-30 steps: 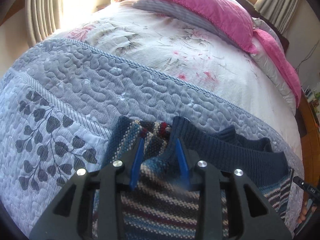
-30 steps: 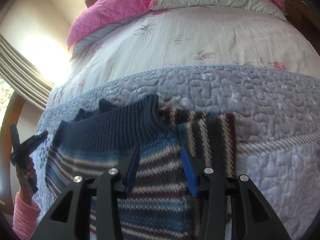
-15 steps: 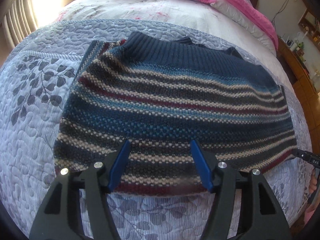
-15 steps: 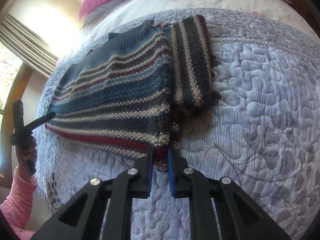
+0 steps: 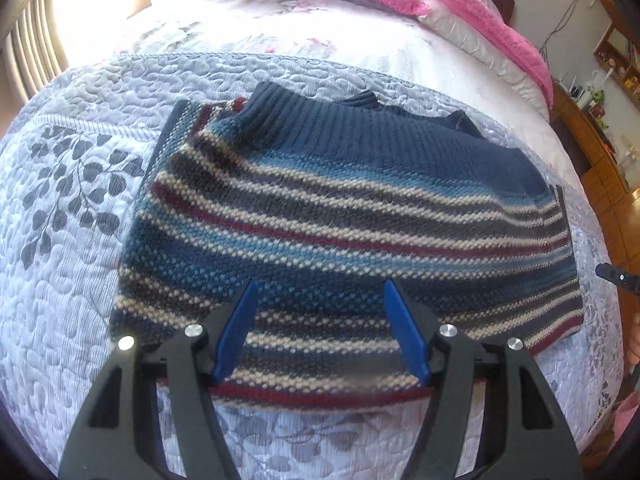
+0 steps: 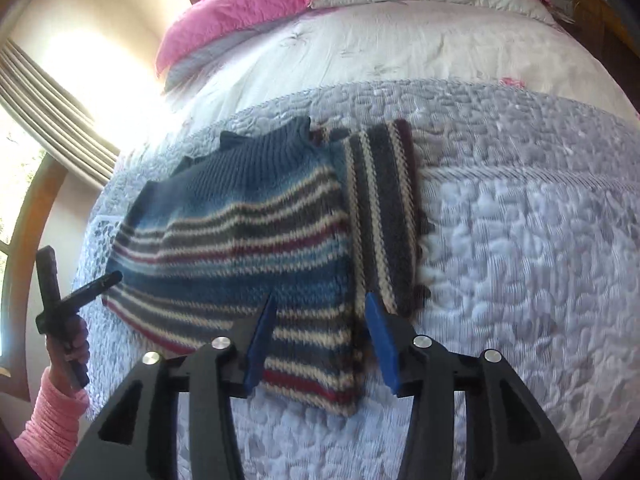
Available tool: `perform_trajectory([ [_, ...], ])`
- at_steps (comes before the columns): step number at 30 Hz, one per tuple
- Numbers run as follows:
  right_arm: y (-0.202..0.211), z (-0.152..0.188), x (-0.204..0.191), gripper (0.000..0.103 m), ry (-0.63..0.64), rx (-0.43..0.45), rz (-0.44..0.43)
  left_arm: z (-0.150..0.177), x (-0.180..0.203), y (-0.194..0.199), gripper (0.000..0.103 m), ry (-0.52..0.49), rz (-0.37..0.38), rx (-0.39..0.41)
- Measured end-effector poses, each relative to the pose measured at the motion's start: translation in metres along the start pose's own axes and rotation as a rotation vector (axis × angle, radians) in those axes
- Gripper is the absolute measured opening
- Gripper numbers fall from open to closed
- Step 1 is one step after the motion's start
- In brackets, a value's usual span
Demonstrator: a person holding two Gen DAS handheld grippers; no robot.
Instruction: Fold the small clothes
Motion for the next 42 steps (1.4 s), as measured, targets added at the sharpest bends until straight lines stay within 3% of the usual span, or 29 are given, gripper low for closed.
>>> perform_trajectory([
  [5,-0.047,-0.029,0.004,0.048,-0.029,-0.077,0.040,-0.015,0.017,-0.025,0.065,0.022,0.013,-0.023],
  [7,-0.059,-0.030,0.003,0.032,-0.038,-0.108,0.016,-0.017,0.019,-0.034,0.065,0.015,0.003,-0.036],
  [8,-0.061,-0.032,0.003,0.017,-0.034,-0.107,0.028,-0.017,0.018,-0.038,0.065,0.008,-0.001,-0.040],
  [9,-0.059,-0.032,0.003,0.014,-0.024,-0.097,0.034,-0.016,0.018,-0.040,0.066,0.000,-0.004,-0.045],
  [12,-0.045,-0.035,0.008,0.011,-0.009,-0.048,0.041,-0.016,0.015,-0.044,0.067,-0.013,0.000,-0.050],
  [17,-0.064,-0.019,0.037,0.010,-0.087,-0.103,0.075,-0.015,0.013,-0.049,0.068,-0.026,0.002,-0.053],
  [20,-0.069,-0.015,0.041,0.011,-0.104,-0.086,0.070,-0.013,0.015,-0.051,0.068,-0.054,-0.013,-0.044],
  [22,-0.066,-0.016,0.037,0.013,-0.084,-0.083,0.080,-0.012,0.015,-0.052,0.068,-0.063,-0.016,-0.042],
  [23,-0.063,-0.017,0.033,0.021,-0.072,-0.083,0.080,-0.013,0.015,-0.051,0.068,-0.059,-0.015,-0.042],
  [25,-0.050,-0.017,0.025,0.050,-0.074,-0.070,0.079,-0.013,0.015,-0.046,0.068,-0.047,-0.020,-0.047],
  [26,-0.040,-0.017,0.023,0.072,-0.074,-0.047,0.085,-0.013,0.014,-0.042,0.068,-0.043,-0.026,-0.046],
  [27,-0.030,-0.015,0.022,0.084,-0.068,-0.026,0.096,-0.012,0.014,-0.037,0.071,-0.039,-0.036,-0.042],
  [30,-0.019,0.000,0.024,0.085,-0.072,-0.063,0.092,-0.008,0.011,-0.018,0.076,-0.035,-0.031,-0.020],
  [35,-0.035,0.025,0.034,0.085,-0.114,-0.144,0.054,-0.001,0.001,-0.004,0.077,-0.033,-0.028,-0.018],
  [39,-0.055,0.026,0.043,0.084,-0.228,-0.160,-0.033,0.004,-0.014,-0.010,0.077,0.003,-0.031,-0.038],
  [42,-0.067,0.024,0.050,0.068,-0.305,-0.149,-0.061,0.007,-0.030,-0.017,0.077,0.038,-0.043,-0.060],
])
Point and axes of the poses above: each gripper's, at about its wrist camera, not at the fingertips, and y roughly against the way its jaws point, x to its right, z to its underside, the point moved 7 cm from there along -y, roughly the way its jaws point, and after that the axes turned 3 degrees about z, right-handed, at the moved point
